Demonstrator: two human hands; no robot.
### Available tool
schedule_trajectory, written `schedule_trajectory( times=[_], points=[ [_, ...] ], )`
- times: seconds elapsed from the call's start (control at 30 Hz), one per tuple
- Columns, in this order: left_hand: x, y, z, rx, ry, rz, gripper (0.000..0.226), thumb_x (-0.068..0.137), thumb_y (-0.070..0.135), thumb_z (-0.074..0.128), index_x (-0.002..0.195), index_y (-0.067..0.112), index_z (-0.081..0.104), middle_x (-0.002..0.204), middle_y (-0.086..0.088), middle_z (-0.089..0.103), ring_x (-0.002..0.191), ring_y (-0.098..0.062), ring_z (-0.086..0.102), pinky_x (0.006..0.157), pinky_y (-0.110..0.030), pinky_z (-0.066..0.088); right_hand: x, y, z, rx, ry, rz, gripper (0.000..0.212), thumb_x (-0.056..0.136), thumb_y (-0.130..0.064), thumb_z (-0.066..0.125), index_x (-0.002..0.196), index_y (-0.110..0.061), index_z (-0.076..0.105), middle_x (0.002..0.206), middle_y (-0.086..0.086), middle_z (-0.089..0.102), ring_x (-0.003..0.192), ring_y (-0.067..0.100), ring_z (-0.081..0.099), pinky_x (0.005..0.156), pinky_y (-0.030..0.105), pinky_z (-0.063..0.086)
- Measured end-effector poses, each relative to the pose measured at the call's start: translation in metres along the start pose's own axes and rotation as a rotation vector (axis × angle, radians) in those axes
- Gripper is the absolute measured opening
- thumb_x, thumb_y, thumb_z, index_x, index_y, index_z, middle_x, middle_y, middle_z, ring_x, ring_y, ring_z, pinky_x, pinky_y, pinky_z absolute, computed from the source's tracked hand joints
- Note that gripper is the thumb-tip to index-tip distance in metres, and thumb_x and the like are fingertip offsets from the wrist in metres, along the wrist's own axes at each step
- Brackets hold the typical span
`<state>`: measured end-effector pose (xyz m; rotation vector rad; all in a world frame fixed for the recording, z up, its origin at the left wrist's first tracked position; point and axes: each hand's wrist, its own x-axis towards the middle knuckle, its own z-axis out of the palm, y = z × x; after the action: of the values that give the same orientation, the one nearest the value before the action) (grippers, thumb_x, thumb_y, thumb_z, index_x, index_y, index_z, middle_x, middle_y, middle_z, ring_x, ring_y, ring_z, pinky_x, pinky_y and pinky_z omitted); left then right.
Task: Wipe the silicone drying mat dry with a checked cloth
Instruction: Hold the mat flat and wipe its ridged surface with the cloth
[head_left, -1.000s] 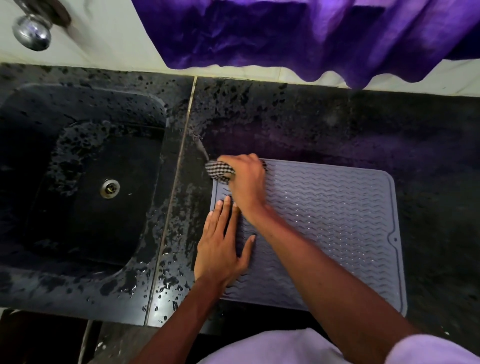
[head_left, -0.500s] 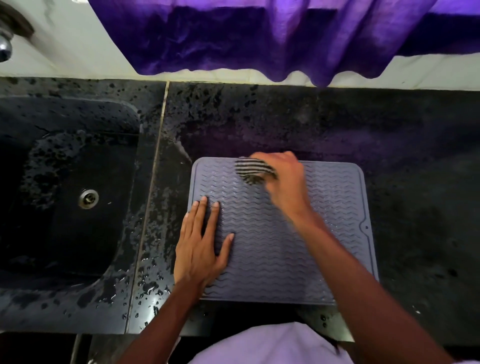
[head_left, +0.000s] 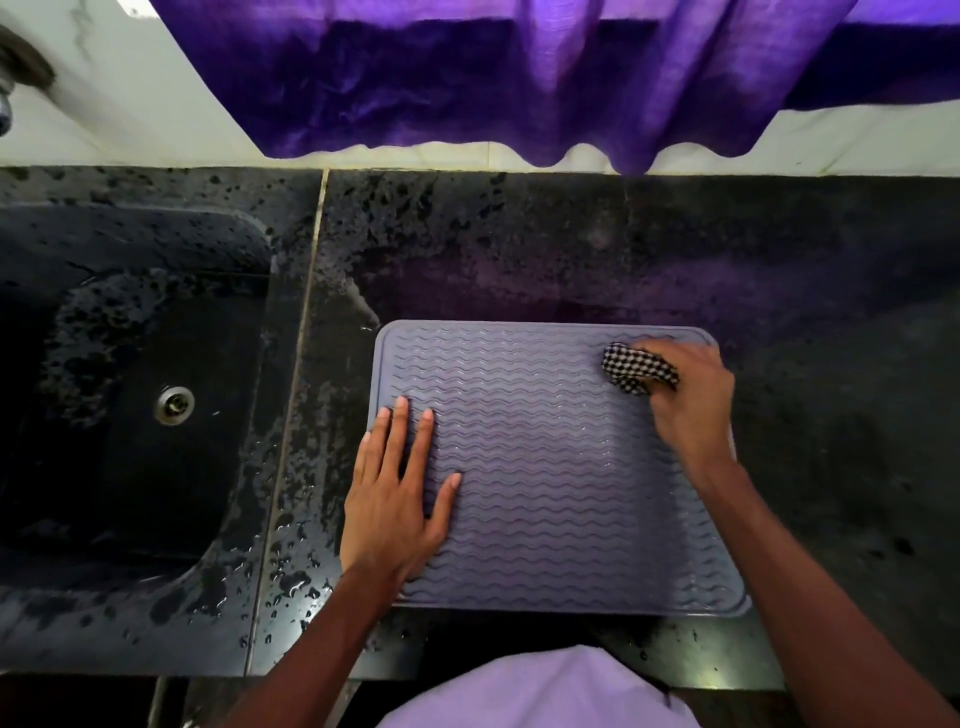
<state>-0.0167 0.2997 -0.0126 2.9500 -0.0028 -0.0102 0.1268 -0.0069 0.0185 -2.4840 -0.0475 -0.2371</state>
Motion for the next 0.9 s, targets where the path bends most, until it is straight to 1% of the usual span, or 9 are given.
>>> schedule_trajectory(
  times=[0.1,0.2,0.27,0.33,0.5,0.57,0.67,0.83,0.9],
  points=[
    [0.0,0.0,0.0,-0.001,-0.001,0.002,0.075,0.101,0.058,0.035,0.162,0.016,0.024,0.171,-0.011,0.014,0.158,-0.028,0.013,0.124,-0.049,0.025,-0.001,-0.025,0.022,0.026,-0.041,-0.053,0.057,0.055,0.011,0.063,0.102,-0.019,0.074,0.099,0.0,0.073,0.09,0.023,0.06,0.081,0.03,0.04],
    [0.0,-0.001,0.0,-0.01,-0.001,0.004,0.075,0.101,0.058,0.035,0.162,0.016,0.024,0.17,-0.011,0.014,0.158,-0.027,0.013,0.125,-0.048,0.024,0.0,-0.058,0.049,0.04,-0.104,-0.076,0.055,0.057,0.006,0.064,0.102,-0.023,0.075,0.097,-0.004,0.073,0.086,0.019,0.058,0.075,0.026,0.035],
    [0.0,-0.001,0.0,-0.013,-0.005,-0.001,0.075,0.101,0.058,0.035,0.162,0.016,0.023,0.171,-0.01,0.014,0.158,-0.027,0.011,0.125,-0.048,0.022,-0.001,-0.085,0.07,0.068,-0.16,-0.093,0.051,0.06,0.004,0.066,0.102,-0.024,0.075,0.097,-0.006,0.073,0.086,0.017,0.057,0.075,0.024,0.031],
    [0.0,0.0,0.001,-0.009,-0.004,-0.007,0.076,0.101,0.058,0.035,0.162,0.015,0.023,0.17,-0.01,0.014,0.158,-0.026,0.011,0.126,-0.047,0.022,-0.003,-0.114,0.09,0.13,-0.23,-0.137,0.052,0.059,0.006,0.069,0.102,-0.023,0.076,0.097,-0.006,0.073,0.086,0.017,0.058,0.076,0.024,0.034],
    [-0.001,0.0,0.0,-0.021,-0.005,-0.019,0.076,0.101,0.058,0.035,0.162,0.015,0.024,0.171,-0.009,0.015,0.158,-0.025,0.011,0.126,-0.047,0.021,0.002,-0.155,0.109,0.274,-0.297,-0.232,0.049,0.06,0.006,0.073,0.102,-0.018,0.075,0.1,0.0,0.074,0.091,0.023,0.063,0.086,0.041,0.049],
    [-0.001,0.0,0.001,-0.03,-0.003,-0.019,0.076,0.101,0.058,0.036,0.162,0.016,0.024,0.171,-0.008,0.013,0.158,-0.025,0.01,0.125,-0.048,0.022,0.004,-0.148,0.092,0.308,-0.213,-0.22,0.048,0.063,0.006,0.07,0.105,-0.017,0.074,0.102,0.0,0.074,0.092,0.02,0.062,0.086,0.038,0.048],
    [0.0,-0.001,0.002,-0.036,0.013,-0.009,0.075,0.1,0.058,0.037,0.161,0.015,0.027,0.171,-0.009,0.015,0.158,-0.026,0.013,0.125,-0.049,0.023,0.006,-0.109,0.046,0.248,-0.061,-0.235,0.046,0.063,0.006,0.066,0.103,-0.014,0.074,0.099,-0.001,0.074,0.088,0.01,0.059,0.078,0.025,0.04],
    [-0.001,0.0,0.002,-0.031,0.023,-0.009,0.075,0.1,0.058,0.036,0.161,0.014,0.028,0.17,-0.009,0.016,0.158,-0.026,0.014,0.124,-0.049,0.025,0.007,-0.011,-0.03,-0.012,-0.005,-0.119,0.051,0.059,0.008,0.065,0.104,-0.014,0.074,0.102,0.003,0.073,0.09,0.018,0.06,0.082,0.019,0.036],
    [-0.001,0.0,0.003,-0.031,0.021,-0.009,0.075,0.101,0.059,0.036,0.161,0.015,0.027,0.17,-0.009,0.015,0.158,-0.026,0.014,0.124,-0.049,0.025,-0.002,0.013,-0.04,-0.096,-0.029,-0.058,0.052,0.06,0.011,0.068,0.105,-0.014,0.073,0.103,0.007,0.073,0.091,0.024,0.059,0.082,0.023,0.038]
  ],
)
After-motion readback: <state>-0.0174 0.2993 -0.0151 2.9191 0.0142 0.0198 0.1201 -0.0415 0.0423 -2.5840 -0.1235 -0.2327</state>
